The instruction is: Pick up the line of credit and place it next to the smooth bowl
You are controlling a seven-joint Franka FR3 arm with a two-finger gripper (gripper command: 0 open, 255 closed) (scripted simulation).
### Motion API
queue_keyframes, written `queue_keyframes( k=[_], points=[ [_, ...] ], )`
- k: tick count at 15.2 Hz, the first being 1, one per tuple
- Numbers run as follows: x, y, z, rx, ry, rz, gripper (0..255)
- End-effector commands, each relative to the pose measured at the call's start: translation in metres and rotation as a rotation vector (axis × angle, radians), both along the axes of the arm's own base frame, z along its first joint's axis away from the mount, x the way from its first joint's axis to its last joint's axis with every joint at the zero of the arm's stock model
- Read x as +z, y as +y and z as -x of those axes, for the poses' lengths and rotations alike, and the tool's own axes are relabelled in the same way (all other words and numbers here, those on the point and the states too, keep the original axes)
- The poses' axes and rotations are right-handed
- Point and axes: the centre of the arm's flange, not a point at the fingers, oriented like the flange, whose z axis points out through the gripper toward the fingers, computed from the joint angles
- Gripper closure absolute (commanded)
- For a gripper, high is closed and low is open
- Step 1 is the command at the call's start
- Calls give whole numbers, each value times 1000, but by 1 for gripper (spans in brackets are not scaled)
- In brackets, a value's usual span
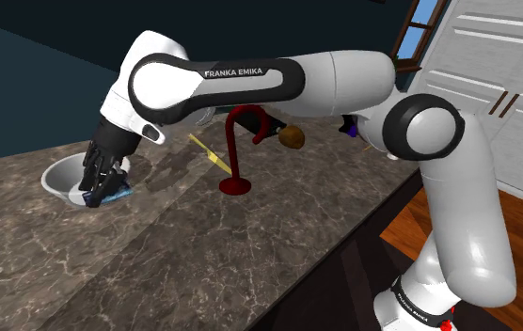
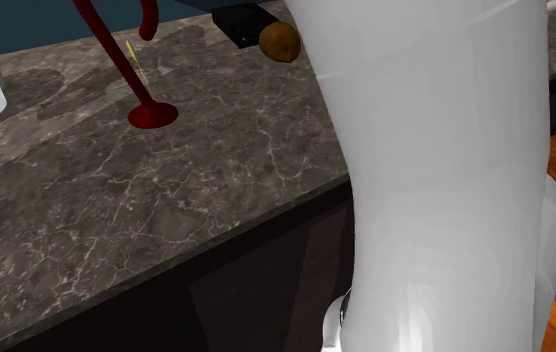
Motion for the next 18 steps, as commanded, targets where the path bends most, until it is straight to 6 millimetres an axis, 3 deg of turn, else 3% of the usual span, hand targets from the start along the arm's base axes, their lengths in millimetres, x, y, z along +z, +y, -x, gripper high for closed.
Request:
queue_keyframes(
  k=[1, 18],
  points=[
    [-11, 6, -4, -2, -1, 2, 255],
    [-101, 6, -4, -2, -1, 2, 255]
  ],
)
